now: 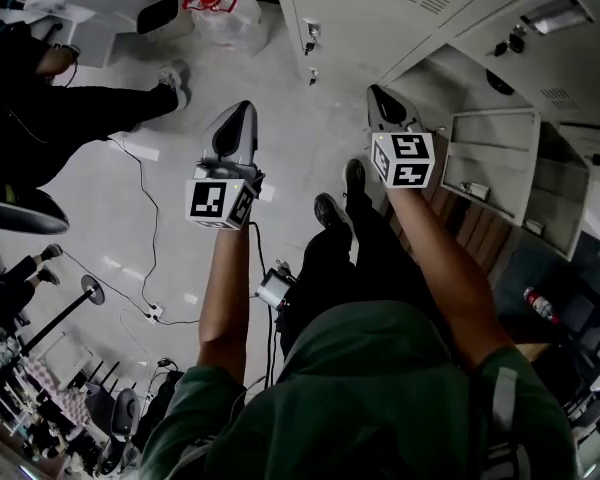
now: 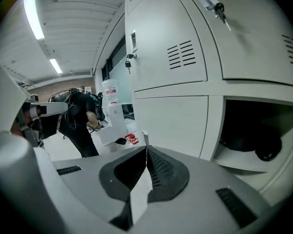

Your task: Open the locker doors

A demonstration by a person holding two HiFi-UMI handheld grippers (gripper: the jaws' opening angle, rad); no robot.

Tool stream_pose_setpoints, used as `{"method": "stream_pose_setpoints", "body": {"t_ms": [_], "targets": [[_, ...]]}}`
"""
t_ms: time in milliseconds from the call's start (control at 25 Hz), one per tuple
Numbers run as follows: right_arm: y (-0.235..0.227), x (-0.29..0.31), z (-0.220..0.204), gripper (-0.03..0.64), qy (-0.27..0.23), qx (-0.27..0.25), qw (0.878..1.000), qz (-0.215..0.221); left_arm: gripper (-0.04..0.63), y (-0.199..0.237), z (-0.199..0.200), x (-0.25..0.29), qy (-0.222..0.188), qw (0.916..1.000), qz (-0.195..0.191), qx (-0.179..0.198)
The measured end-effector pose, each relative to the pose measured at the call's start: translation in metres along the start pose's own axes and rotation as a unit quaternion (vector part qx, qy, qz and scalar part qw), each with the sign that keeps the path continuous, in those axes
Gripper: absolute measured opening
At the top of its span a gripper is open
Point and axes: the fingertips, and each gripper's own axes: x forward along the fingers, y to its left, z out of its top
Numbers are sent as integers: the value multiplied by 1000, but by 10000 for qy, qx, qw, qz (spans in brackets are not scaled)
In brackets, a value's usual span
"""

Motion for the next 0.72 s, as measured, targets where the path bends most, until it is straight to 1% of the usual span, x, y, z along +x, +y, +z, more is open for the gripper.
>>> {"method": "stream_pose_setpoints", "body": {"t_ms": [320,520,640,720], "targets": [[9,64,18,8,-2,-59,9992,391,2,27,2,32,164,9996,232,78],[20,108,21,9,41,-266,9982,529,2,36,8,44,44,9993,332,150],[28,135,13,9,205,-350,9978,531,2,50,-4,47,76,9992,392,-24],[31,153,6,9,318,-400,9976,461,2,59,-9,50,114,9993,339,-86]]}}
